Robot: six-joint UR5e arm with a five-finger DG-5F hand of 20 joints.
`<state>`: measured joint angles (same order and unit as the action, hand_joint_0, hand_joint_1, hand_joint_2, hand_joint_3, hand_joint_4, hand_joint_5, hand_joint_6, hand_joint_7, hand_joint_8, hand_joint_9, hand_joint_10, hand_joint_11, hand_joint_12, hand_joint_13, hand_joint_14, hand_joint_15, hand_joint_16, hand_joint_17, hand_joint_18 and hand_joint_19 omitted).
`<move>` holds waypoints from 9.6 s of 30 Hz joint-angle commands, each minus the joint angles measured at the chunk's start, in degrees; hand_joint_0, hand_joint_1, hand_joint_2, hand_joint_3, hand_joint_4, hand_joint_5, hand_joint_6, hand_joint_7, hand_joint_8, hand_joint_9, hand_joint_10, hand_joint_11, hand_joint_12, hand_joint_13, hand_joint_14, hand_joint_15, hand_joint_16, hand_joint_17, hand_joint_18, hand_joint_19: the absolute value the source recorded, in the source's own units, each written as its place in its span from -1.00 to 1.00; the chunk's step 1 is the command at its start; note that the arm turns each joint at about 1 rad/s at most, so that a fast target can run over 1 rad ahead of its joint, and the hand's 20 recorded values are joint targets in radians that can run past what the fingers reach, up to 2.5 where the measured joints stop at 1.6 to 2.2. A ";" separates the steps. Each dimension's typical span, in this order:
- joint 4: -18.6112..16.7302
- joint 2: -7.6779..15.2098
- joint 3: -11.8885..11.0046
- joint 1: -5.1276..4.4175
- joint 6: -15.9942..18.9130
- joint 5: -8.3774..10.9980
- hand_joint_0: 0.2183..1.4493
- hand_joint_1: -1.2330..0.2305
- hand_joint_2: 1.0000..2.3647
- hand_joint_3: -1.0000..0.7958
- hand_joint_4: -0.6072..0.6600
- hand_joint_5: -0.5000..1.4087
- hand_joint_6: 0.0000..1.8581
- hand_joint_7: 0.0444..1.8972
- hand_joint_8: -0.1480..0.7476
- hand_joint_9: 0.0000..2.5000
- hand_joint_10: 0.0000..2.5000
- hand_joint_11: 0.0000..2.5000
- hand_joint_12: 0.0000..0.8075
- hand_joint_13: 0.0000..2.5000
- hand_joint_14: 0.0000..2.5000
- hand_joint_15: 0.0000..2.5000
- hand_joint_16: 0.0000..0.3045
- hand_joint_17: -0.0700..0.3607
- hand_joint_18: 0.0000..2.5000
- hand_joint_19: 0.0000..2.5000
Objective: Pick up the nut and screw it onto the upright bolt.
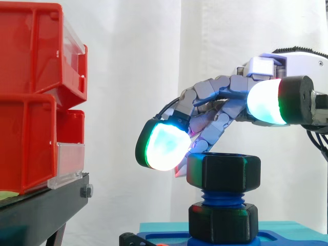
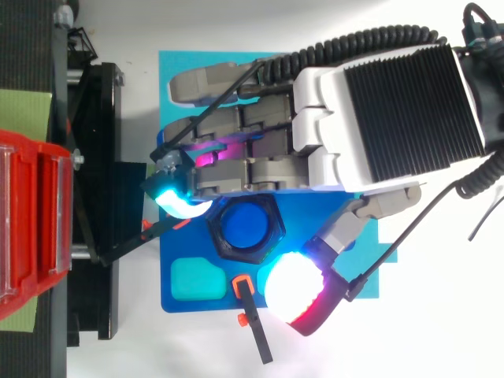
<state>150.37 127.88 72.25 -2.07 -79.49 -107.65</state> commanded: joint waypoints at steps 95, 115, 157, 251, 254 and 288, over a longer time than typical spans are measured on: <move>-7.55 0.00 2.99 1.10 -0.58 0.69 -0.56 0.46 -1.00 -0.44 0.28 -0.59 -0.46 -0.33 -0.21 -0.32 -1.00 -1.00 -0.44 -0.60 -1.00 -1.00 -0.84 -0.42 -0.88 -1.00; -4.74 0.00 3.07 0.75 -0.67 0.69 -0.53 0.36 -1.00 -0.44 0.37 -0.55 -0.46 -0.01 -0.15 -0.36 -1.00 -1.00 -0.39 -0.61 -1.00 -1.00 -0.85 -0.44 -0.91 -1.00; -7.20 -0.09 2.99 3.30 -0.58 -0.54 -0.49 0.35 -1.00 -0.44 0.17 -0.46 -0.41 0.57 -0.13 0.03 -1.00 -0.97 -0.58 -0.33 -1.00 -1.00 -0.92 -0.55 -0.63 -1.00; -2.89 0.00 3.07 1.54 -3.57 0.78 -0.52 0.38 -1.00 -0.44 0.13 -0.42 -0.45 0.48 -0.19 -0.33 -1.00 -1.00 -0.43 -0.64 -1.00 -1.00 -0.87 -0.48 -1.00 -1.00; -3.07 0.00 3.07 1.89 -3.57 0.07 -0.51 0.37 -1.00 -0.44 0.14 -0.41 -0.46 0.50 -0.25 -0.30 -1.00 -1.00 -0.48 -0.63 -1.00 -1.00 -0.89 -0.50 -0.98 -1.00; -5.70 0.00 2.20 0.40 -1.90 3.59 -0.57 0.52 -1.00 -0.44 0.27 -0.55 -0.46 -0.27 -0.28 -0.43 -1.00 -1.00 -0.34 -0.81 -1.00 -1.00 -0.82 -0.39 -1.00 -1.00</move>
<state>143.44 127.89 74.04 -0.80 -81.47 -106.81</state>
